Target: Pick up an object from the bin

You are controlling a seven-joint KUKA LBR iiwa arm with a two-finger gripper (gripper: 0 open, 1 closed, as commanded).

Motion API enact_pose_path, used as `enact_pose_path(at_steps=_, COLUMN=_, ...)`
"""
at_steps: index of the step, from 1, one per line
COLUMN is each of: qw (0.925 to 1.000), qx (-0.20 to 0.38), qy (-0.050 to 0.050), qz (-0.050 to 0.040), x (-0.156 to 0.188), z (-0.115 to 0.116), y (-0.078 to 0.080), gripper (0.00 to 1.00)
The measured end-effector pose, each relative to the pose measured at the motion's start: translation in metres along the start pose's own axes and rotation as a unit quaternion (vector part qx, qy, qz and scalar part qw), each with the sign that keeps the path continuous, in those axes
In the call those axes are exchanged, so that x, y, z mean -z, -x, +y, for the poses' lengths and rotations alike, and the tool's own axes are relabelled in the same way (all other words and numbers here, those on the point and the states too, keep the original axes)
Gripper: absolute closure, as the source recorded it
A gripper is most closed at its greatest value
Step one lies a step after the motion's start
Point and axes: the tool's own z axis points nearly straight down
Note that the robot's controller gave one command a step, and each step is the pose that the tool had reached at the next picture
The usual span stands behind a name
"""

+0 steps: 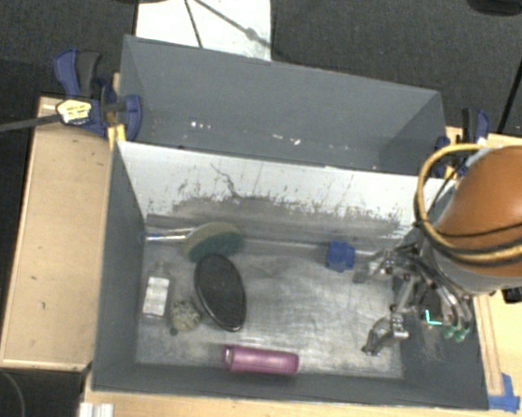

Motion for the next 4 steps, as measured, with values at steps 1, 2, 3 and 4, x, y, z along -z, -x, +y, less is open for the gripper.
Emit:
enact_pose_path(at_steps=1, qw=0.9997, qx=-0.024, qy=0.002, qz=0.0003, x=-0.078, z=0.066, y=0.009, gripper=0.00)
enact_pose_path(at_steps=2, qw=0.9985, qx=-0.054, qy=0.001, qz=-0.0049, x=-0.091, z=0.072, y=0.058, gripper=0.00)
enact_pose_path(at_steps=3, qw=0.9993, qx=0.038, qy=0.001, qz=-0.0048, x=-0.087, z=0.129, y=0.059, gripper=0.00)
enact_pose_path(at_steps=4, qw=0.9999, qx=-0.014, qy=0.002, qz=-0.0060, x=-0.147, z=0.186, y=0.004, gripper=0.00)
